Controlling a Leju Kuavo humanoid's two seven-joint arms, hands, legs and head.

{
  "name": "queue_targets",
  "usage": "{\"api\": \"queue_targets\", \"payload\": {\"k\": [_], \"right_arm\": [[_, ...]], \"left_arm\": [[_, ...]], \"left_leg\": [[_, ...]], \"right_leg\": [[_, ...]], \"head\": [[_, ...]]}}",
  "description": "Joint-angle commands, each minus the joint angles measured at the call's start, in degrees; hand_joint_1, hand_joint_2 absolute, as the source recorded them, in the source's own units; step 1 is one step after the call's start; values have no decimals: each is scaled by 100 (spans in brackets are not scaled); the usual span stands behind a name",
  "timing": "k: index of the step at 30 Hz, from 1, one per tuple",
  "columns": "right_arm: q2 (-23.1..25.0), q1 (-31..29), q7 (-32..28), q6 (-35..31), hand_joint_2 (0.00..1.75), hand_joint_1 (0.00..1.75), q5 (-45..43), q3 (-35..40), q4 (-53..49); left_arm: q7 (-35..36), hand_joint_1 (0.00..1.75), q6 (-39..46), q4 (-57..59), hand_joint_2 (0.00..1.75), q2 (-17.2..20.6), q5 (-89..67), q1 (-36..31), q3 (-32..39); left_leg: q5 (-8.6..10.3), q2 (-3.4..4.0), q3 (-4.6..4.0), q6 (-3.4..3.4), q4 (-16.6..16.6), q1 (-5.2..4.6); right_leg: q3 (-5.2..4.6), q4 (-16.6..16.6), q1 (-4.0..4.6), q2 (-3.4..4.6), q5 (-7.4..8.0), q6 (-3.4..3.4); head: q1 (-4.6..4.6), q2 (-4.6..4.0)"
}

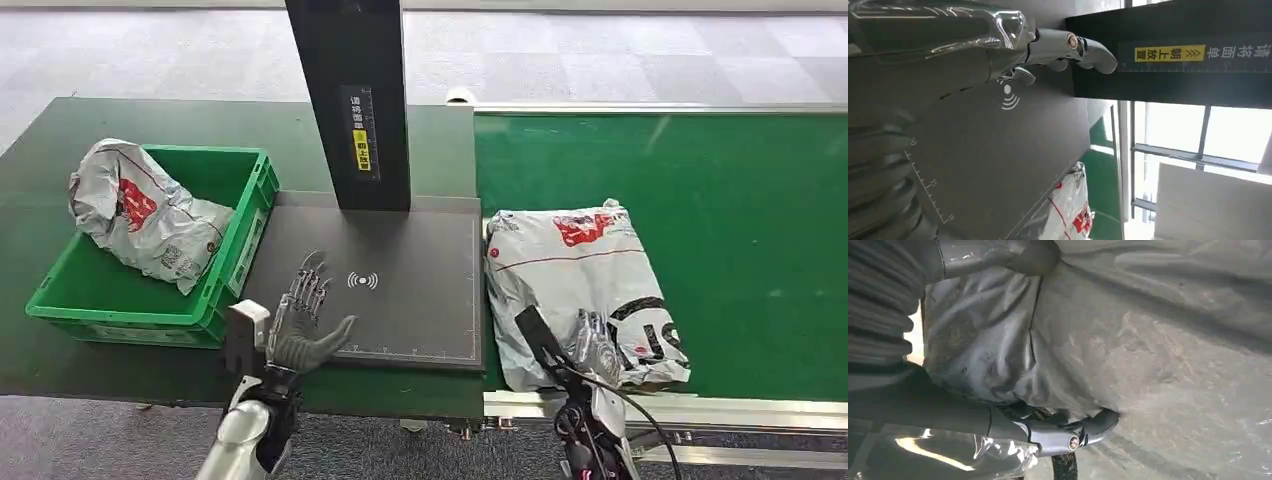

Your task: Moved the parcel from conveyor to table for the left to box.

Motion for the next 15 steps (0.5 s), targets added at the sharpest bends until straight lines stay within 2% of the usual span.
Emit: {"api": "queue_targets", "payload": {"k": [1, 10, 11, 12, 15], "right_arm": [[49, -202, -29, 83, 175, 0, -16, -190, 770], [84, -313, -181, 178, 175, 0, -31, -145, 870], [91, -341, -336, 127, 175, 14, -50, -111, 876], [139, -344, -560, 7, 175, 175, -213, -199, 801], [207, -336, -1027, -246, 175, 175, -592, -247, 458]], "left_arm": [[25, 0, 12, 394, 175, 51, 0, -178, -41], [31, 0, 24, 326, 175, 50, -4, -129, -16], [32, 0, 32, 287, 175, 58, -4, -107, -5], [31, 0, 33, 239, 175, 74, -7, -75, 6], [47, 0, 55, -4, 175, 113, -5, 101, 93]], "left_leg": [[4, -5, 8, 2, -7, -1], [6, -6, 25, 2, -7, -1], [3, -3, 26, 1, -5, -1], [2, 0, 26, 1, -3, -1], [5, 7, 25, 2, -7, -3]], "right_leg": [[11, -8, 0, -6, 3, 0], [27, -7, 0, -7, 4, -1], [28, -6, 0, -3, 3, -1], [27, -4, -1, 0, 2, 0], [24, -5, -3, 6, 6, -1]], "head": [[0, 0], [0, 0], [0, 0], [0, 0], [0, 0]]}}
